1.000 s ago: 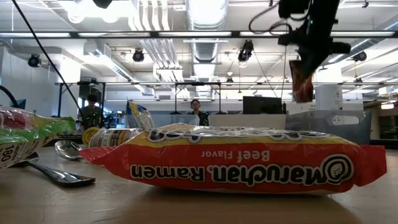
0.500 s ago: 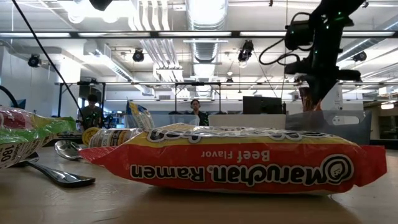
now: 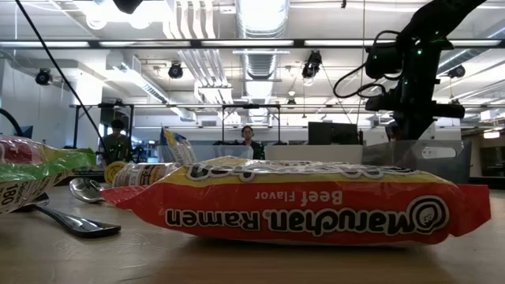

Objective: Pick & Place Food Item
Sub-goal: Put the orange seasoning bag into the black bin

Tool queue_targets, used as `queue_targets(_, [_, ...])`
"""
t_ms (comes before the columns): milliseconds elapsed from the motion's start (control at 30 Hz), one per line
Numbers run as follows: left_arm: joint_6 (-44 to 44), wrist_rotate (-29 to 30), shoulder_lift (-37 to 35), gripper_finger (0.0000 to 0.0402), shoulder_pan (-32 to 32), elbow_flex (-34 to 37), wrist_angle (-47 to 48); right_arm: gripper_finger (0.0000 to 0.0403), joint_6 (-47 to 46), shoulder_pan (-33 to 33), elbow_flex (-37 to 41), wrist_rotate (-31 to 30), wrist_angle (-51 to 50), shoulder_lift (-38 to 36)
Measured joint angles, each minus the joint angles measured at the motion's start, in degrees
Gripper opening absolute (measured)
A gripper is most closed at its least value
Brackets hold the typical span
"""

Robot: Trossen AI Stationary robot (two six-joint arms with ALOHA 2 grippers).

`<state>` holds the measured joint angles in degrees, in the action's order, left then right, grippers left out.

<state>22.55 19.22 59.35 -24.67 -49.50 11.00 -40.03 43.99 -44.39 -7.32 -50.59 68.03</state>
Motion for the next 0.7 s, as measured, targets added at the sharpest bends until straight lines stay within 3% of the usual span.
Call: queue_targets(700, [-0.02, 0.01, 0.0, 0.0243, -0.02, 0.0, 0.02, 0.0008, 0.11, 0.31, 0.77, -1.83, 0.24, 0.55])
